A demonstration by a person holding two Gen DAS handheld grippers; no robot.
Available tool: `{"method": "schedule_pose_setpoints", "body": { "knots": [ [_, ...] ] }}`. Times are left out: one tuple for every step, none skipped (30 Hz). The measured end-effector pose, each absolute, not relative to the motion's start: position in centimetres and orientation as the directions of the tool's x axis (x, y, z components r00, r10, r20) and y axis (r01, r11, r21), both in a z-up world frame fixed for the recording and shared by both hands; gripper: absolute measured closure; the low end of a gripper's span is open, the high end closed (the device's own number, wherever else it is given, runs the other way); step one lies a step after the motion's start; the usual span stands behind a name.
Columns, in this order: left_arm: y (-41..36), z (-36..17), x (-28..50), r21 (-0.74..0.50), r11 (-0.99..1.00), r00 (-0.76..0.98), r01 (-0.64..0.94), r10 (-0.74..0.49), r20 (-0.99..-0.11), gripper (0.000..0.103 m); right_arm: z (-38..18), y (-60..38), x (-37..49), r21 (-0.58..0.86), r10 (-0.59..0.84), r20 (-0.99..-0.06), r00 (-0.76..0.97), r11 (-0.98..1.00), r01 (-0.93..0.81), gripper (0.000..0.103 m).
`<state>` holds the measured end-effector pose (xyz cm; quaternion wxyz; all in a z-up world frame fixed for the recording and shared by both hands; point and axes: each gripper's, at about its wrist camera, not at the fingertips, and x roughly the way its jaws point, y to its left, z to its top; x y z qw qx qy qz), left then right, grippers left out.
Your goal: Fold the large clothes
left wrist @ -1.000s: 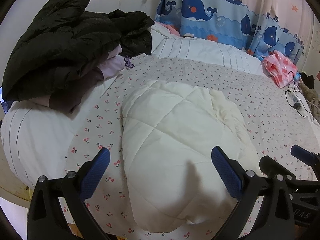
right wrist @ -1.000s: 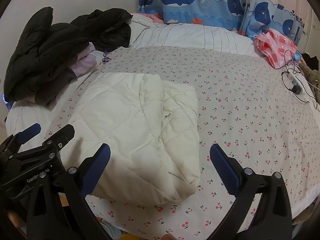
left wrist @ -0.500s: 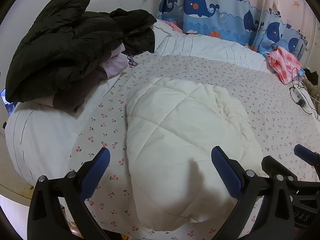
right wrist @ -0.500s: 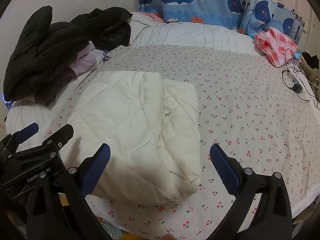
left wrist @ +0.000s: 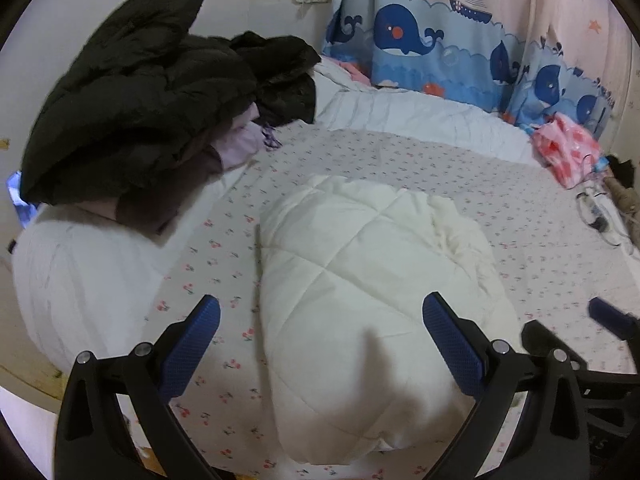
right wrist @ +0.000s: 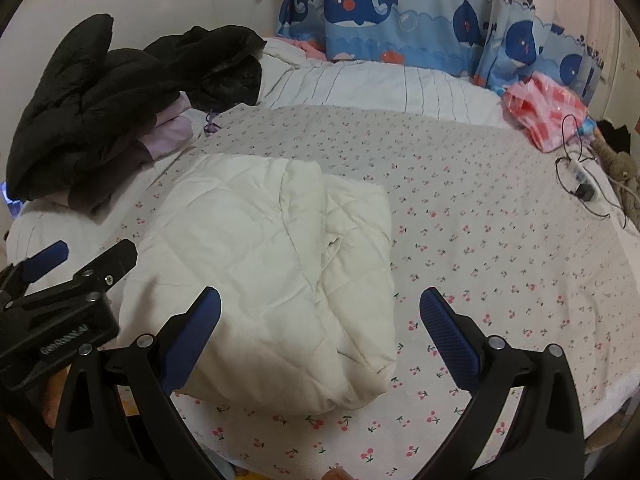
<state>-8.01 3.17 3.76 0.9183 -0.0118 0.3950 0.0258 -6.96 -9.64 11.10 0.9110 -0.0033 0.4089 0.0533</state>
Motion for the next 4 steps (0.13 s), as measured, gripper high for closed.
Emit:
{"method": "schedule_pose_setpoints", "body": {
  "knots": [
    [3.1, 3.86, -8.07, 0.009, 0.998, 0.691, -0.058, 0.046, -0.722, 0.006, 11.2, -9.58, -7.01, 0.034, 0.092, -0.743, 0.663, 0.994, -0.099, 0.007],
    [3.14, 3.95, -8.11, 0.009, 0.998, 0.692, -0.058, 0.047, -0.72, 0.006, 11.26, -9.57, -7.05, 0.033, 0.091, -0.742, 0.665, 0.994, -0.1, 0.007],
    [3.2, 3.97, -8.11, 0.005, 0.998, 0.693, -0.058, 0.044, -0.72, 0.006, 11.29, -9.57, -7.05, 0.033, 0.092, -0.741, 0.665, 0.994, -0.1, 0.007],
    [3.27, 3.96, -8.1, -0.001, 0.998, 0.691, -0.056, 0.038, -0.722, 0.006, 11.29, -9.63, -7.04, 0.034, 0.092, -0.742, 0.664, 0.994, -0.1, 0.007]
  ]
}}
